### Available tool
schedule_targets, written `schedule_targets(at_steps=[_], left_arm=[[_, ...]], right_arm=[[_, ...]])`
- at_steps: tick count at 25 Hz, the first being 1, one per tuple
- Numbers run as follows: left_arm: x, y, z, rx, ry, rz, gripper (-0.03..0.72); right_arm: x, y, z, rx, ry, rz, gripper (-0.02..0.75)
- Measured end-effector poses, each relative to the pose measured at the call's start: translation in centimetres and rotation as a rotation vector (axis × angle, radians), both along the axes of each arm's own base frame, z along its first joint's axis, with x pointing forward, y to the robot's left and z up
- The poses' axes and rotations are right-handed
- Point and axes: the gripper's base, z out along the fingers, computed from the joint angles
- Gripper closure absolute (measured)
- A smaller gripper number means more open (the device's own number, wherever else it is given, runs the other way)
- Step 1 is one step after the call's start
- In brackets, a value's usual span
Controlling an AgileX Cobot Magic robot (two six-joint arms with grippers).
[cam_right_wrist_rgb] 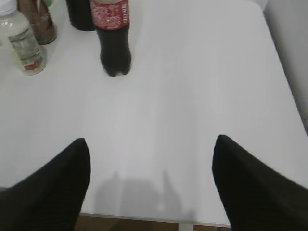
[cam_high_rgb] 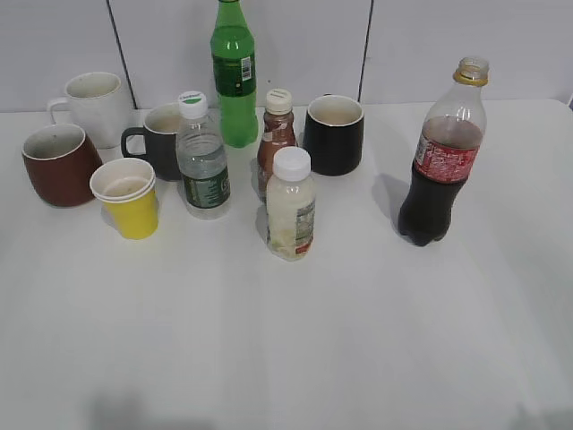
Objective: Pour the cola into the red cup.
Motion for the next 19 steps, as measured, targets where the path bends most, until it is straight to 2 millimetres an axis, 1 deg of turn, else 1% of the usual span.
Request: schedule_targets(at_steps=[19], left_arm=[[0.00,0.00,0.00,0.000,0.000,0.000,0.461]], right_arm=[[-0.01,0.06,0.00,0.006,0.001,0.004,0.146]])
